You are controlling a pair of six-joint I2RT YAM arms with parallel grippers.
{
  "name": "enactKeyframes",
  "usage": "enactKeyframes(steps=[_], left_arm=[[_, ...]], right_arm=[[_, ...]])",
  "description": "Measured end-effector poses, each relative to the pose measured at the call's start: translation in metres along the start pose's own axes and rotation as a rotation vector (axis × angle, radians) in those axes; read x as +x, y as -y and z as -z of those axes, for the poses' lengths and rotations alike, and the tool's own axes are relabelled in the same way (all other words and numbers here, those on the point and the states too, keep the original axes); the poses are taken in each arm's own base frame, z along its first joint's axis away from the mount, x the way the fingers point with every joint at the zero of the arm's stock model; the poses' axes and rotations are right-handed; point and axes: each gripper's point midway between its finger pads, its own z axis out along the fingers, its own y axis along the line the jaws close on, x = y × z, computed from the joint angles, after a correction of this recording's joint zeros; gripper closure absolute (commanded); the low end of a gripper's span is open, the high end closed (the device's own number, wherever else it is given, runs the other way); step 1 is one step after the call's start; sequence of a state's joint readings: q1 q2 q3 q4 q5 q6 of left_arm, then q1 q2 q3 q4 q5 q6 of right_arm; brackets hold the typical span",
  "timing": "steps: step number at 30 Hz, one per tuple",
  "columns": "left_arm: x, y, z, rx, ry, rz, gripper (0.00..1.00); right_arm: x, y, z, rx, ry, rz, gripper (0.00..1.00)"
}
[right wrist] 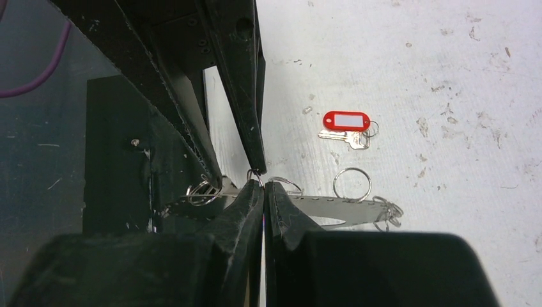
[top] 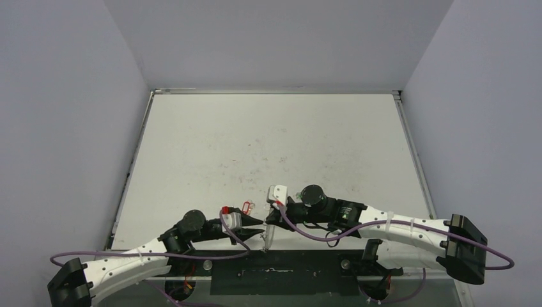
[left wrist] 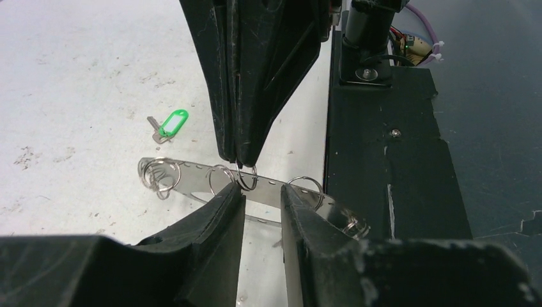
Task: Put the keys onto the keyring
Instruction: Pick up the keyring from the center of the board.
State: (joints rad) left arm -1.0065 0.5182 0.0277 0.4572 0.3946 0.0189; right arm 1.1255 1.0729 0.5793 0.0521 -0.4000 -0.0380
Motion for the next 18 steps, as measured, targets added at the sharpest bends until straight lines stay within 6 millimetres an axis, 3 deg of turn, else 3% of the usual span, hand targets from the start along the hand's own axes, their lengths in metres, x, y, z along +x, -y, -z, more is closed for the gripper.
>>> enactKeyframes(steps=[10,18], left_arm=[[0.0024,-0.0005,-0.0049,-0.004,-0.006,0.005,0.74],[0.0023,-0.0029,-0.0053,-0.024,-0.008,0.008,0.9]], right_arm=[[0.0034,-0.0004,-0.0034,-0.005,-0.01,-0.003,1.0],[0.0022,-0.0018,-0.004,-0.009,-0.006,0.006,1.0]])
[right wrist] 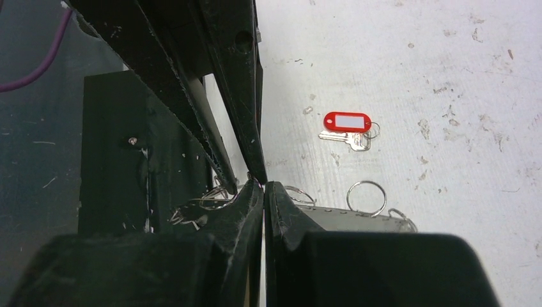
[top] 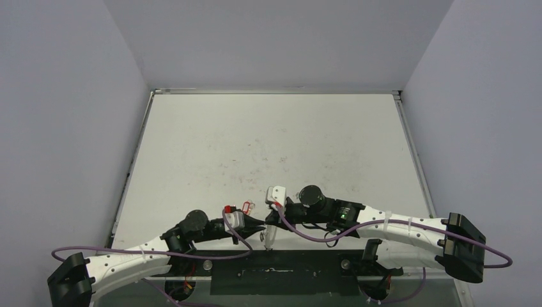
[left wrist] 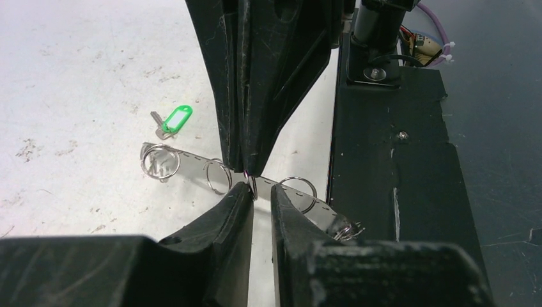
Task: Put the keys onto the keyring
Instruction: Pick up the keyring from the center of the board.
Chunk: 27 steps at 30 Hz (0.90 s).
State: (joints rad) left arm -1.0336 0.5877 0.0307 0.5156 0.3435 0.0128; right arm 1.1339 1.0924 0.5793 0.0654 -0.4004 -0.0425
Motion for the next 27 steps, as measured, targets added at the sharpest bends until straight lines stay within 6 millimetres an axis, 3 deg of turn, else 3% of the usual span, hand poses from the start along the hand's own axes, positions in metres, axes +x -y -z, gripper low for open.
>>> enactKeyframes(steps=[3,8,20,27], left_arm=[[0.001,-0.001,0.0,-0.005,-0.011,0.004,0.89],[0.005,-0.005,0.0,-0.03,-0.023,0.008,0.71],[-0.016,-0.009,0.006,-0.079,0.045,0.031,0.77],[-0.019,-0.009,0.007,-0.078,0.036,0.03,0.71]], right_arm=[[0.001,0.0,0.0,0.002,-0.003,0.003,1.0],[0.005,-0.001,0.001,0.0,-0.022,0.0,1.0],[0.003,-0.004,0.0,-0.007,-0.012,0.008,1.0],[0.002,-0.006,-0.001,-0.014,-0.012,0.008,1.0]])
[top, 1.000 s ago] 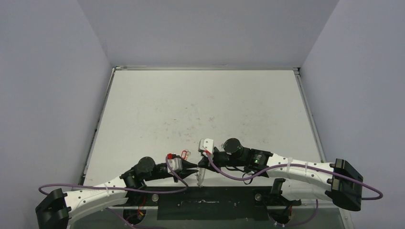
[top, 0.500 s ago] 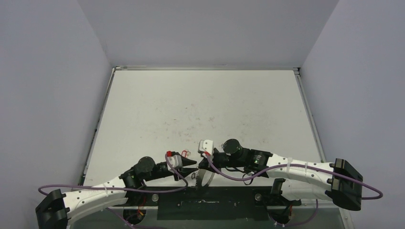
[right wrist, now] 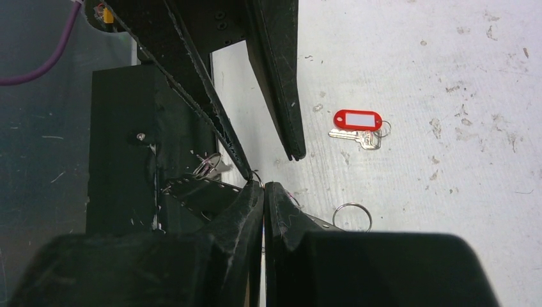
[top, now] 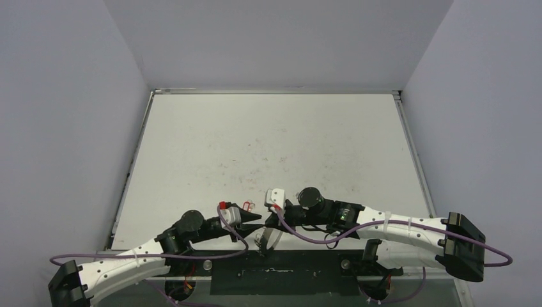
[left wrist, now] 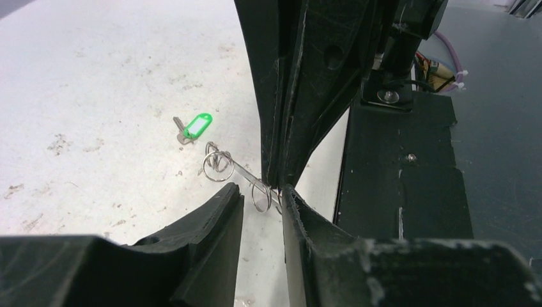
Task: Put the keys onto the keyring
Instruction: Pick up the keyring from the center of the board.
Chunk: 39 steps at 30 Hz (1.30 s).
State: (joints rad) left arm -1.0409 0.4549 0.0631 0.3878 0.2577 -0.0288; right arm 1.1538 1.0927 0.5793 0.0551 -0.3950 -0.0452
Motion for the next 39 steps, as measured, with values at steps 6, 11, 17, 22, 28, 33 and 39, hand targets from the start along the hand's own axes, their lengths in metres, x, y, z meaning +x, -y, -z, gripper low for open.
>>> enactKeyframes(steps=[6,11,17,22,28,33,39], left_arm=[[0.016,0.004,-0.003,0.028,-0.07,0.015,0.7],[0.022,0.007,-0.006,0.05,-0.094,0.024,0.83],[0.023,0.011,-0.008,0.076,-0.095,0.024,1.0],[0.025,0.011,-0.009,0.08,-0.102,0.02,1.0],[0.021,0.01,-0.008,0.068,-0.087,0.022,1.0],[0.014,-0.002,-0.004,-0.027,-0.067,0.075,1.0],[0.021,-0.015,0.004,-0.132,-0.09,0.146,1.0]], right_arm=[[0.001,-0.001,0.0,-0.002,-0.004,-0.001,1.0],[0.002,-0.002,0.0,-0.005,-0.007,0.0,1.0],[0.003,-0.001,0.0,0.0,-0.014,-0.001,1.0],[0.005,-0.004,0.0,-0.006,-0.02,-0.001,1.0],[0.0,-0.001,-0.001,0.018,-0.001,-0.012,0.49],[-0.02,0.008,0.001,0.077,0.074,-0.031,0.29],[-0.038,0.033,0.014,0.225,0.148,-0.094,0.14]])
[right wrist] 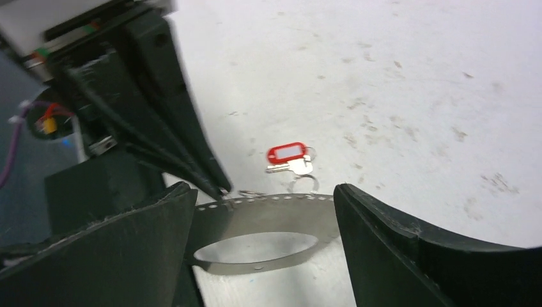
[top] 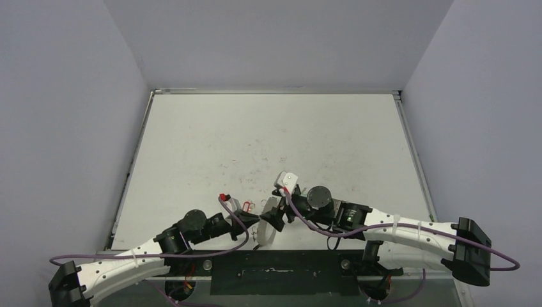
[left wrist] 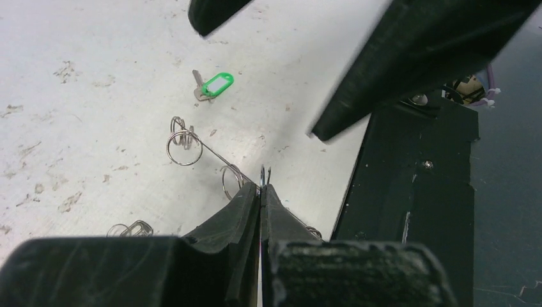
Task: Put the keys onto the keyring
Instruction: Pick up the keyring from the center of the board.
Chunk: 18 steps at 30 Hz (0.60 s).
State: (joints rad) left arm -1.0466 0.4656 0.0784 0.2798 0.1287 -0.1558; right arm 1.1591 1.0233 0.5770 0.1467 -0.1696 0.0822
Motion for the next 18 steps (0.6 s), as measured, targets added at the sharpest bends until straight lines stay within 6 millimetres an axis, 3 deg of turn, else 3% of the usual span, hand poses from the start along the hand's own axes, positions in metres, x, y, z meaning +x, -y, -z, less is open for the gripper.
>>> enactKeyframes(steps=[3,7,10,14,18], left_arm=[[0.002,-0.003,0.002,-0.024,-0.007,0.022,1.0],[0.005,-0.006,0.004,-0.044,-0.022,0.04,1.0],[0.01,-0.008,0.005,-0.056,-0.041,0.049,1.0],[0.014,-0.009,0.006,-0.064,-0.056,0.054,1.0],[0.014,-0.009,0.006,-0.065,-0.059,0.055,1.0]], right_arm=[[0.001,0.031,0.004,0.162,0.001,-0.063,0.09],[0.018,0.073,0.018,0.368,-0.049,-0.159,0.13],[0.034,0.108,0.037,0.525,-0.088,-0.26,0.2],[0.06,0.143,0.061,0.694,-0.151,-0.374,0.47],[0.094,0.161,0.071,0.829,-0.302,-0.463,0.46]])
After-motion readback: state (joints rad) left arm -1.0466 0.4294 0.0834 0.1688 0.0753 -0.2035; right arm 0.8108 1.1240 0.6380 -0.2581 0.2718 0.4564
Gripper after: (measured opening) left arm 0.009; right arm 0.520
